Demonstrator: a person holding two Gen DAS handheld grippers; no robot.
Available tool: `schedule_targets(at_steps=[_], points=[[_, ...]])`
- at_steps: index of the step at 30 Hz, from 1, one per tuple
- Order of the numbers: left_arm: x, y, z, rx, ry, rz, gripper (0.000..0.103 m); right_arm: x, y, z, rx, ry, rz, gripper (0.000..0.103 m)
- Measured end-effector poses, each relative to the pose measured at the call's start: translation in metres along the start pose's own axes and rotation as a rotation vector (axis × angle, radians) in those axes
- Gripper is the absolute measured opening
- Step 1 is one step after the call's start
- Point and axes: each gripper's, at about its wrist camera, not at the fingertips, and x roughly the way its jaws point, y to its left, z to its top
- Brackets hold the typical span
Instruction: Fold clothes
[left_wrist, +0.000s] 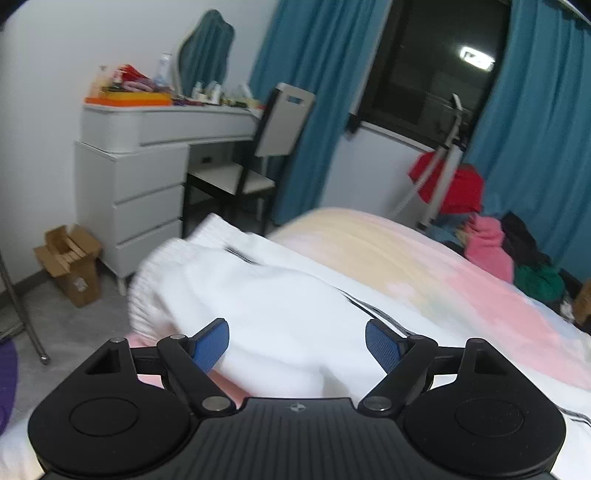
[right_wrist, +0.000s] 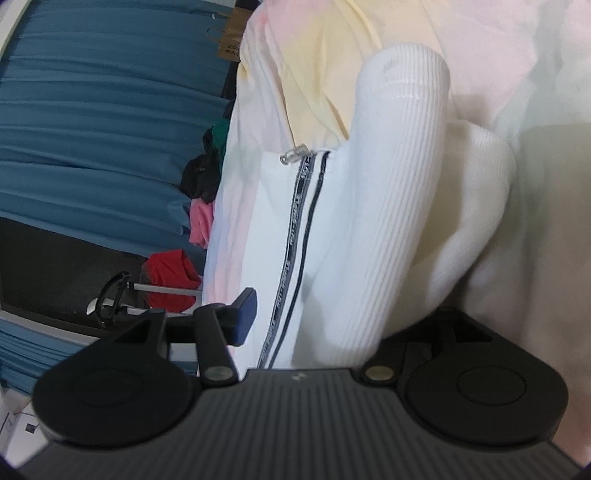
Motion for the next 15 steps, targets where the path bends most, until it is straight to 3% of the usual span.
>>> schedule_targets(at_steps=[4, 9, 15], points=[[0.008, -0.025, -0.02, 0.076, 0.023, -0.046, 0.083, -0.011, -0.001, 0.006, -0.017, -0.072, 0.026, 0.057], [0.018, -0.058, -0.048, 0.188, 0.051, -0.101, 0.083, -0.018, -0.007, 0.011, 0.0, -0.09, 0.071, 0.057], [0.036, -0.078, -0.076, 0.311, 0.129, -0.101, 0.083, -0.023, 0.0, 0.01, -0.043, -0.123, 0.072, 0.057]])
